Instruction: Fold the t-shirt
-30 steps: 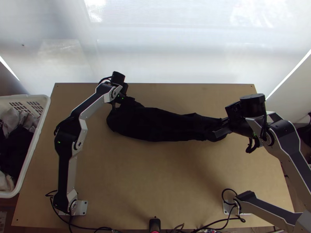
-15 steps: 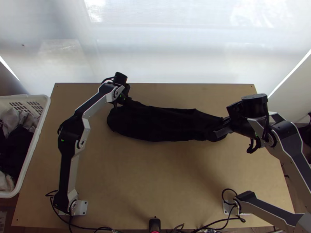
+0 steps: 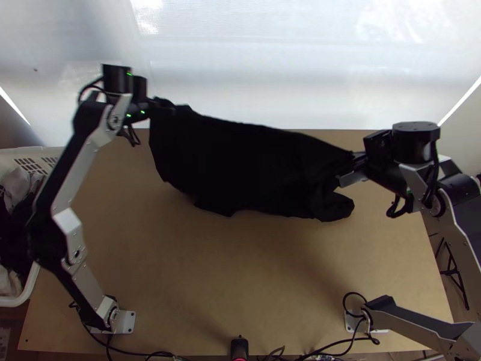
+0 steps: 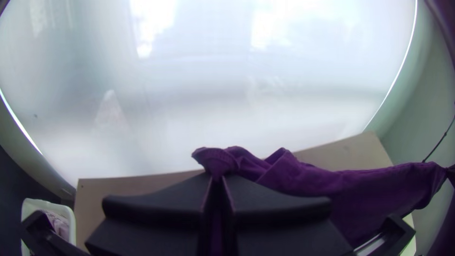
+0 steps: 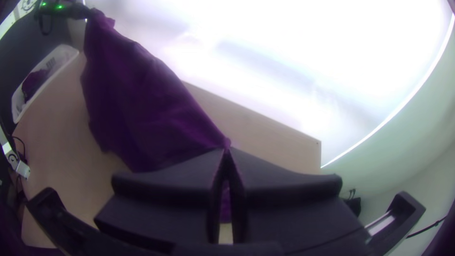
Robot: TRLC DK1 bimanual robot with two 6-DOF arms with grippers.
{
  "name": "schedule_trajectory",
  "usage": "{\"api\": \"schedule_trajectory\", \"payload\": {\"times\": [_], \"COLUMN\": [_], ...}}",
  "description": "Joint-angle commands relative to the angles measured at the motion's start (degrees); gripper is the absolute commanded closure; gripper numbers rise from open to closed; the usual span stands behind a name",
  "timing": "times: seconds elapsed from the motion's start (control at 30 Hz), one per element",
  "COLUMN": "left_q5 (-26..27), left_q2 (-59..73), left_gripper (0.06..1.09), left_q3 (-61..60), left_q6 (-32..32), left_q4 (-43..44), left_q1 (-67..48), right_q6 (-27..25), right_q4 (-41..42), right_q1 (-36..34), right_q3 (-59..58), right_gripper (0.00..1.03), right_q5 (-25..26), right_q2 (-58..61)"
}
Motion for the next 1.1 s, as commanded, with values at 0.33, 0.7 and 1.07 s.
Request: {"api": "schedule_trajectory", "payload": {"times": [0.33, 0.7, 1.07], "left_q5": [-0.1, -0.71, -0.71], "left_q2": [-29.17, -36.9, -42.09], "left_gripper": [1.05, 1.05, 1.05], "left_q3": [1.66, 2.36, 2.36], "left_q6": [0.22, 2.86, 4.0], "left_q4": [7.61, 10.34, 8.05], "left_q1": [7.21, 6.95, 5.72], "right_q6": [-2.43, -4.89, -6.56], "right_q4": [9.19, 16.66, 16.92], "right_q1": [3.0, 3.35, 3.88], "right_q3": [24.52, 24.96, 21.44], "right_gripper": [1.0, 1.0, 1.0], "right_q5": [3.35, 3.44, 3.44], "right_q2": [5.3, 1.17, -5.07]}}
